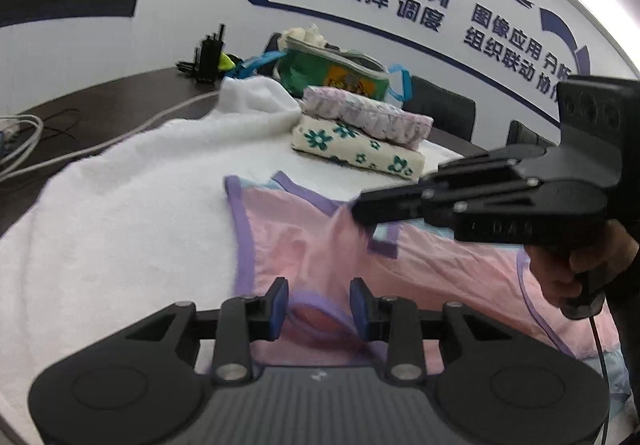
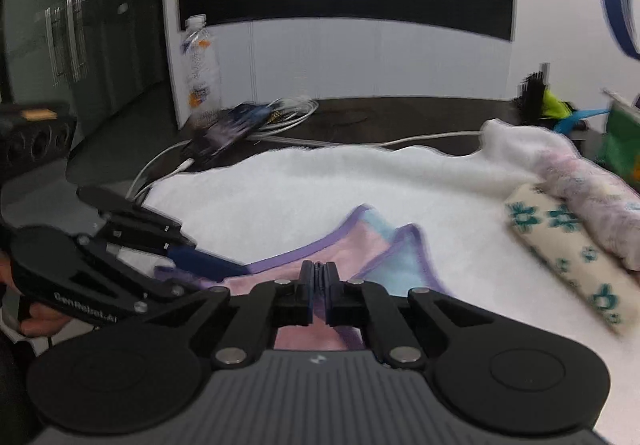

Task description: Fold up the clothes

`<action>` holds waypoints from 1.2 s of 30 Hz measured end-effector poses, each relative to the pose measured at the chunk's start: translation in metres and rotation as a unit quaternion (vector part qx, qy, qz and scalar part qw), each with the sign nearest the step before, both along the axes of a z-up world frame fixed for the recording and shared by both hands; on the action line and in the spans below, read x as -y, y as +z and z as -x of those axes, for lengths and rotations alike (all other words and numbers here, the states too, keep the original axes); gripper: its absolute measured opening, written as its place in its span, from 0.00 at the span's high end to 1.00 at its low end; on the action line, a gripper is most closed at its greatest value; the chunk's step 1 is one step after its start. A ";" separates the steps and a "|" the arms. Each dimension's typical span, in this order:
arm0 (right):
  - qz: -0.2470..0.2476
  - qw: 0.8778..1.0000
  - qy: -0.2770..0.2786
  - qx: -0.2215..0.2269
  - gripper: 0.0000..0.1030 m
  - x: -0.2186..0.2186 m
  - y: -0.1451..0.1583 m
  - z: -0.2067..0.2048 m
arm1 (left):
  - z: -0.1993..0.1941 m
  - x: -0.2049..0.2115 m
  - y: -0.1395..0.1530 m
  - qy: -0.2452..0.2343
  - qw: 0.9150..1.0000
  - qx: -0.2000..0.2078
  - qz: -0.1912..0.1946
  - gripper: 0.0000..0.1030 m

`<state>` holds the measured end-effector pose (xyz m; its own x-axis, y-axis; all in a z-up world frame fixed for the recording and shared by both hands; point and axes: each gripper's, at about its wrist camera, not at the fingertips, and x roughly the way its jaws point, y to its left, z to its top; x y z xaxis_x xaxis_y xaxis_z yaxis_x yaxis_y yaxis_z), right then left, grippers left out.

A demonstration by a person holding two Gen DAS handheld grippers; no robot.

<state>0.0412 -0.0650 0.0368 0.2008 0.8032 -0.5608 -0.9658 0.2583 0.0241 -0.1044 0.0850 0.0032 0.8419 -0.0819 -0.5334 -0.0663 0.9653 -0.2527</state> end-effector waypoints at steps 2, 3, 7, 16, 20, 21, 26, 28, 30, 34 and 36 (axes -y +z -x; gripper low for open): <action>-0.007 1.000 -0.007 -0.001 0.96 0.006 0.002 -0.004 | -0.002 0.004 -0.001 -0.004 1.000 -0.003 0.001 0.73; -0.011 1.000 -0.010 -0.004 0.96 0.008 0.002 -0.006 | -0.002 0.005 -0.001 -0.005 1.000 -0.002 0.004 0.80; -0.013 1.000 -0.002 -0.007 0.96 0.005 0.000 -0.009 | 0.003 0.003 0.001 0.005 1.000 0.008 0.025 0.96; 0.017 1.000 -0.001 0.007 0.95 -0.032 -0.014 -0.009 | 0.031 -0.001 -0.014 0.067 0.990 0.021 0.124 0.92; 0.053 0.998 -0.012 0.033 0.91 -0.054 -0.029 -0.004 | 0.046 -0.001 -0.013 0.079 0.988 0.050 0.122 0.73; 0.052 0.998 -0.018 0.035 0.90 -0.055 -0.029 -0.004 | 0.051 -0.003 -0.010 0.086 0.987 0.061 0.121 0.72; 0.014 0.999 -0.042 0.027 0.88 -0.034 -0.012 -0.001 | 0.064 -0.012 0.004 0.121 0.980 0.113 0.110 0.72; 0.029 0.999 -0.020 0.025 0.88 -0.035 -0.018 0.009 | 0.066 -0.009 0.008 0.125 0.979 0.128 0.098 0.72; 0.045 0.999 0.002 0.023 0.88 -0.037 -0.023 0.020 | 0.066 -0.009 0.010 0.126 0.979 0.130 0.093 0.72; 0.059 0.998 0.023 0.029 0.80 -0.038 -0.035 0.036 | 0.058 -0.006 0.007 0.103 0.986 0.094 0.091 0.72; 0.047 0.999 0.006 0.020 0.77 -0.032 -0.028 0.031 | 0.053 -0.001 0.006 0.081 0.990 0.082 0.079 0.72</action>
